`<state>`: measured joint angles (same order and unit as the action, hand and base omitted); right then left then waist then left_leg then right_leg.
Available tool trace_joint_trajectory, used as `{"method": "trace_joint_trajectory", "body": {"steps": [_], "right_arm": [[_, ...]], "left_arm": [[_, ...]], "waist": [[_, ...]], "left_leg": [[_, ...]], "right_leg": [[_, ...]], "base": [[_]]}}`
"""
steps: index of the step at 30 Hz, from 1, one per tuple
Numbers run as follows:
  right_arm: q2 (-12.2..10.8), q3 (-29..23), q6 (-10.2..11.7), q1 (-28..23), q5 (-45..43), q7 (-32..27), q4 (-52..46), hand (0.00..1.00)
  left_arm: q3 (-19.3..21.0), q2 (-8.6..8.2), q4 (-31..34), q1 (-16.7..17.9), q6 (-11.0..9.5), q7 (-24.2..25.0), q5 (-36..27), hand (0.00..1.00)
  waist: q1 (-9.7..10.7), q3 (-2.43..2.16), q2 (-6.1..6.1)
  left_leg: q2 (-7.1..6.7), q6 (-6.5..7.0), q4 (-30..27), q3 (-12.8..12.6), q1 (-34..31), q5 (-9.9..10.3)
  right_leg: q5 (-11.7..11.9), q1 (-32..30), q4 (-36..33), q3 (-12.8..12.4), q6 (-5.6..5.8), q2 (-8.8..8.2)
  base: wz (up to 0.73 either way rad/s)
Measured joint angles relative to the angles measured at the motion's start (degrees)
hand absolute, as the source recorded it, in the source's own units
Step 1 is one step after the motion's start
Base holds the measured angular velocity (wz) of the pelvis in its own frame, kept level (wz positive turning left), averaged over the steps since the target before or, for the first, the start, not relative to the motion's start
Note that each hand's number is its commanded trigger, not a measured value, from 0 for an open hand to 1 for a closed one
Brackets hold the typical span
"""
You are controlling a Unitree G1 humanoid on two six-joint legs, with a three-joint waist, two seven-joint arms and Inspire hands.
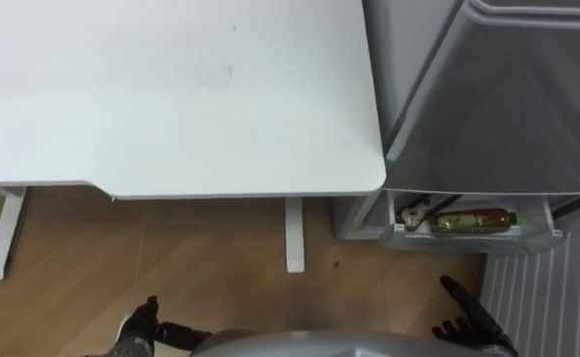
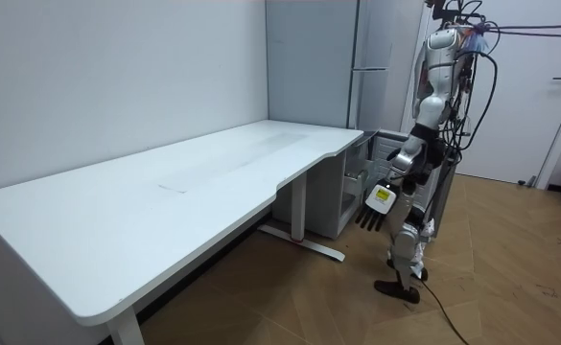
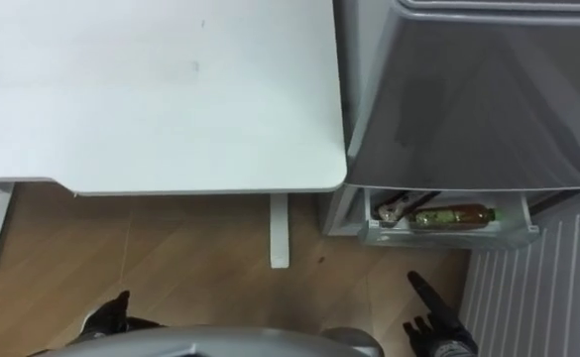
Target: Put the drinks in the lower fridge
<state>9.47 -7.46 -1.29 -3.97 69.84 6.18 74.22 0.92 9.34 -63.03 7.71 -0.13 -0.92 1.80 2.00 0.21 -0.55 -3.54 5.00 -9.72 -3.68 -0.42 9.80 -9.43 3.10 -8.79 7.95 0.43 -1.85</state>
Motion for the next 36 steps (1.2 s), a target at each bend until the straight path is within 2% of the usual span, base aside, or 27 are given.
{"method": "trace_joint_trajectory", "body": {"steps": [8, 12, 18, 23, 27, 29, 31, 33, 35, 36], "right_arm": [[-0.8, -1.2, 0.0, -0.1, 0.0, 0.1, -0.1, 0.0], [-1.2, -0.6, -0.2, -1.0, 3.4, -0.1, -0.2, 0.0], [-1.2, -0.8, -1.3, -1.7, 7.3, -0.4, -0.4, 0.0], [-1.2, -1.9, -1.3, -1.7, 9.2, -0.3, -0.5, 0.0], [-1.1, -2.9, -1.2, -1.2, 11.4, -0.4, -0.8, 0.0], [-1.0, -3.2, -1.2, -0.1, 11.5, -1.0, -1.0, 0.0], [-0.5, -5.2, -1.0, 2.4, 13.1, -1.7, -1.4, 0.0], [-0.1, -5.9, -0.2, 5.0, 13.1, -1.9, -1.4, 0.0], [-0.1, -7.5, 0.6, 8.2, 13.2, -2.3, -1.1, 0.0], [0.2, -8.1, 1.1, 10.3, 14.1, -2.4, -0.4, 0.0]], "left_arm": [[0.1, 0.04, -0.1, 0.0, 0.0, 1.4, 0.1, 0.0], [-0.3, 0.07, -0.1, 0.1, 0.2, 1.5, 0.1, 0.0], [-0.4, 0.12, -0.1, 0.9, 0.4, 1.6, 0.2, 0.0], [-0.4, 0.44, -0.1, 2.1, 0.6, 1.6, 0.5, 0.0], [-1.4, 0.58, -0.1, 2.7, 0.8, 1.6, 1.2, 0.0], [-1.6, 0.58, -0.1, 2.7, 1.1, 1.6, 1.0, 0.0], [-1.7, 0.59, -0.1, 1.8, 1.2, 1.7, 1.1, 0.0], [-1.7, 0.75, -0.2, 0.5, 1.1, 1.8, 1.9, 0.0], [-1.6, 0.77, -1.2, -1.2, 1.0, 1.8, 2.8, 0.0], [-1.6, 0.7, -2.5, -2.9, 1.0, 1.7, 2.9, 0.0]], "waist": [[0.9, 0.1, 0.15], [0.9, 0.13, 0.44], [1.1, 0.0, 0.83], [1.2, -0.17, 1.05], [1.1, 0.07, 1.68], [1.0, -0.03, 1.63], [1.1, 0.16, 2.12], [0.9, 0.15, 2.75], [0.9, 0.5, 2.87], [0.8, 0.88, 2.94]], "left_leg": [[0.05, 0.06, -0.1, 0.0, 1.0, 0.3], [0.04, 0.12, -0.8, 0.3, 1.0, 0.6], [-0.02, 0.14, -1.1, 0.6, 1.1, 0.6], [-0.02, 0.14, -1.4, 0.9, 1.1, 0.6], [0.14, 0.11, -3.4, 1.4, -0.2, 1.4], [0.23, 0.13, -4.2, 1.5, -1.3, 1.5], [0.26, 0.26, -6.1, 1.5, -4.1, 1.5], [0.18, 0.4, -8.0, 1.5, -6.8, 1.6], [-0.05, 0.6, -9.6, 1.4, -9.7, 1.4], [-0.1, 0.66, -11.1, 1.3, -11.7, 1.4]], "right_leg": [[0.0, 1.2, 0.1, 0.0, 0.01, 0.02], [0.0, 1.6, 0.1, 0.0, 0.02, 0.02], [0.0, 1.9, 0.0, 0.1, 0.07, 0.0], [0.0, 2.1, -0.1, 0.1, 0.07, 0.0], [-0.1, 1.4, -0.4, 0.5, 0.09, 0.11], [-0.2, 0.5, -1.5, 1.0, 0.14, 0.07], [-0.5, -2.2, -3.6, 1.5, 0.12, -0.2], [-1.4, -5.5, -6.6, 1.5, 0.07, -0.61], [-2.2, -9.2, -9.8, 1.4, 0.04, -1.1], [-2.7, -11.7, -11.9, 1.1, -0.02, -1.25]], "base": [[0.0], [0.02], [0.02], [0.03], [0.06], [0.04], [0.05], [0.02], [0.0], [0.0]]}}
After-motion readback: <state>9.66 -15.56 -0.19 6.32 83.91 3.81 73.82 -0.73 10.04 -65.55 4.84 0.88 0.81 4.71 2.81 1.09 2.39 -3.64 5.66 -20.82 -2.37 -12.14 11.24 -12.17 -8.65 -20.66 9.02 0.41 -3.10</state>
